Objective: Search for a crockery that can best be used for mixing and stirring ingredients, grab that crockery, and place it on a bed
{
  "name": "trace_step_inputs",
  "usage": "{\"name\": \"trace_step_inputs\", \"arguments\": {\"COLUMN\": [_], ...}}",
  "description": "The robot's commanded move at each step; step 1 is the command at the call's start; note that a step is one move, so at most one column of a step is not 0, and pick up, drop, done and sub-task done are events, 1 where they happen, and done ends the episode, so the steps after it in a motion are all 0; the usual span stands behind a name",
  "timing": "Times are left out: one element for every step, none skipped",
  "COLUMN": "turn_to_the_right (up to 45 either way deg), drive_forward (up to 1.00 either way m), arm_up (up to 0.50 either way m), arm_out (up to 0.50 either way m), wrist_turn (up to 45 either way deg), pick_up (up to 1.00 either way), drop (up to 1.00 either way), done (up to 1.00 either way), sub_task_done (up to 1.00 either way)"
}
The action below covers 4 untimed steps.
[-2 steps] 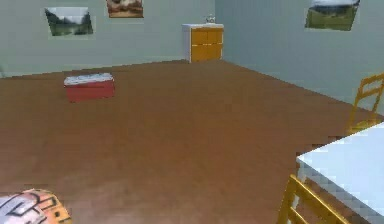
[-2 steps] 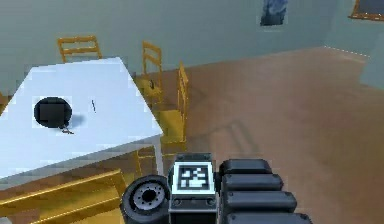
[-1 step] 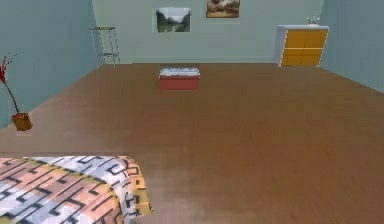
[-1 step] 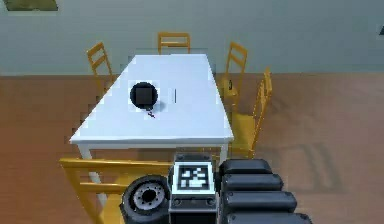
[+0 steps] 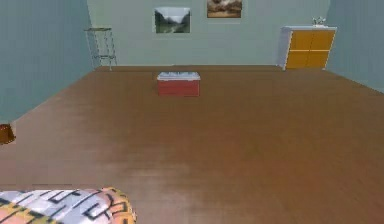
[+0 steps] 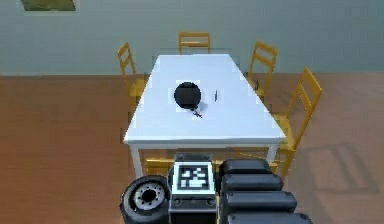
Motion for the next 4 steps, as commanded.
{"name": "trace_step_inputs", "arguments": {"turn_to_the_right": [33.0,0.0,-18.0,0.0], "drive_forward": [0.00,0.55,0.00,0.20], "arm_up": [0.00,0.00,0.00,0.00], "arm_out": [0.00,0.00,0.00,0.00], "wrist_turn": [0.0,0.0,0.0,0.0], "pick_up": [0.00,0.00,0.00,0.00], "drop": [0.00,0.00,0.00,0.00], "done": [0.00,0.00,0.00,0.00], "sub_task_done": [0.00,0.00,0.00,0.00]}}
